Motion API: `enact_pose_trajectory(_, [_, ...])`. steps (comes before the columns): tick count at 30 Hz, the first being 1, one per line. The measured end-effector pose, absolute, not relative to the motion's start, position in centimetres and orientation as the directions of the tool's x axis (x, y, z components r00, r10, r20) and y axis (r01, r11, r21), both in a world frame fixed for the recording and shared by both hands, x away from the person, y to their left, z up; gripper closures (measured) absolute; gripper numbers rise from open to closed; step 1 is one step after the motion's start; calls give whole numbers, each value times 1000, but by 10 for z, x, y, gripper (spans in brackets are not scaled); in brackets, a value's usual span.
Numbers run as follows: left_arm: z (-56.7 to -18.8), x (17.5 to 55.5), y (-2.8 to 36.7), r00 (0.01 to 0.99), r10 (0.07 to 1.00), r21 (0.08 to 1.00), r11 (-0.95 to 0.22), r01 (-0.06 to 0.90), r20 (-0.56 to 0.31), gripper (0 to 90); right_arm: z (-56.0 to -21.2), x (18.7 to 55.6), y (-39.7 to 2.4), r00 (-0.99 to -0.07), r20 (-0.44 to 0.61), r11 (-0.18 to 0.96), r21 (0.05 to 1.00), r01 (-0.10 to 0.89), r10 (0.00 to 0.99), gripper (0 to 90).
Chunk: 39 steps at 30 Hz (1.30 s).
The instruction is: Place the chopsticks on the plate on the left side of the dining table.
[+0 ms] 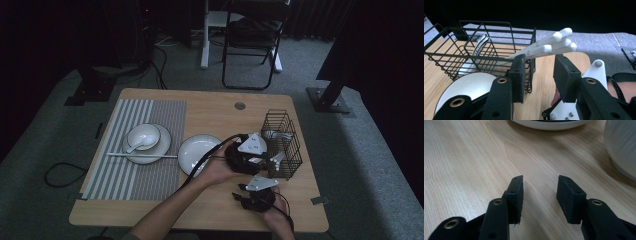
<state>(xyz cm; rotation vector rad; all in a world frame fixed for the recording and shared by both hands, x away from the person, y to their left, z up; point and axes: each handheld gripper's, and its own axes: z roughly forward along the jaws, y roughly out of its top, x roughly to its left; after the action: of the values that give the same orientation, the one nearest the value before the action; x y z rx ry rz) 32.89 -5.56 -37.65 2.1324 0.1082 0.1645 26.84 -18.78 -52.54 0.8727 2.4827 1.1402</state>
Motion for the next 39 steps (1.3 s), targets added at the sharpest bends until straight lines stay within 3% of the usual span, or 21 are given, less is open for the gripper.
enact_pose_trajectory(14, [-377, 338, -67, 979, 180, 833, -553, 18, 98, 744, -526, 268, -187, -780, 2, 506, 759, 409, 626, 560])
enact_pose_trajectory(39, [-371, 347, -63, 963, 243, 851, -524, 28, 118, 825, -526, 267, -187, -778, 2, 506, 758, 411, 628, 554])
